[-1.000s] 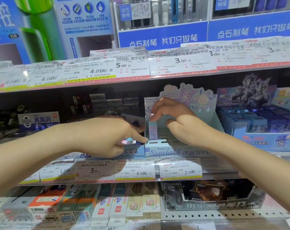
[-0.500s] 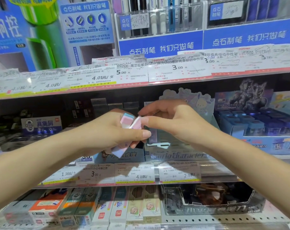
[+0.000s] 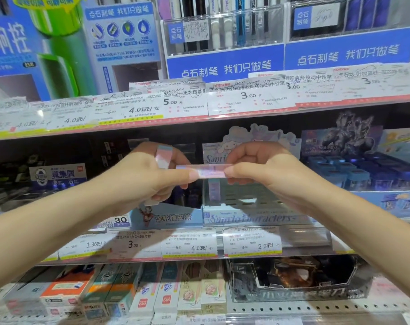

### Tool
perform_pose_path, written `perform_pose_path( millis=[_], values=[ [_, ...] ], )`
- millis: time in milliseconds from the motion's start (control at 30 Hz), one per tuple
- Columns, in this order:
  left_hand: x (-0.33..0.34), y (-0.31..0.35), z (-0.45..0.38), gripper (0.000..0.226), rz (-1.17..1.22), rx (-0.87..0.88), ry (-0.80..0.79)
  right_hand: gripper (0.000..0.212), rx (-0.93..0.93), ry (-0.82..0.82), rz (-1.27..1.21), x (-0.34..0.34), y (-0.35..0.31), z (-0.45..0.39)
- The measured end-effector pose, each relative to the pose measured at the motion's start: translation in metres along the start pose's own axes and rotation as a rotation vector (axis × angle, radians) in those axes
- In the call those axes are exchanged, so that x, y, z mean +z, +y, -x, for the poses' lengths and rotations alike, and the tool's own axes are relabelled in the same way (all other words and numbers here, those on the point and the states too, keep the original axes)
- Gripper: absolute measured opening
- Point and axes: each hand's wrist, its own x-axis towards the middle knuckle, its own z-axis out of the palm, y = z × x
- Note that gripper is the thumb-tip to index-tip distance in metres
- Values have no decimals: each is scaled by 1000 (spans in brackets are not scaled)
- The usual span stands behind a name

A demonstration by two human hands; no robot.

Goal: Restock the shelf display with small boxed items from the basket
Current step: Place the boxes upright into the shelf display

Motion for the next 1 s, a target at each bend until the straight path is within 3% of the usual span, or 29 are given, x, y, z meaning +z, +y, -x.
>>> perform_pose_path(
  millis=[233,333,433,467,533,600,700,867,967,1000],
  values=[
    [6,9,-3,18,-154,-82,-113,29,-113,-192,248,7,-16,-2],
    [6,11,-3,24,-233,7,-95,34,-143,-217,356,5,-20,-2],
    [0,6,-5,10,-565,227,-37,39,-195,-187,482,-2,-16,-4],
    [-1,6,-4,17,-704,258,-34,38,-197,-168,501,-2,-13,-4],
    [-2,3,-2,34,-953,228,-64,35,-205,-123,485,0,-7,-5],
    [-1,1,0,27,-1061,222,-136,35,-246,-58,460,4,1,-6],
    [4,4,1,52,-1138,198,-213,37,-292,23,434,9,13,-8],
    [-5,-6,-3,46,-1119,166,-257,34,-323,44,462,12,28,-9],
    [-5,-7,-5,30,-1047,133,-269,34,-329,52,444,11,31,-10],
    [-5,-5,-6,35,-1004,121,-270,34,-333,51,436,11,32,-10]
  ],
)
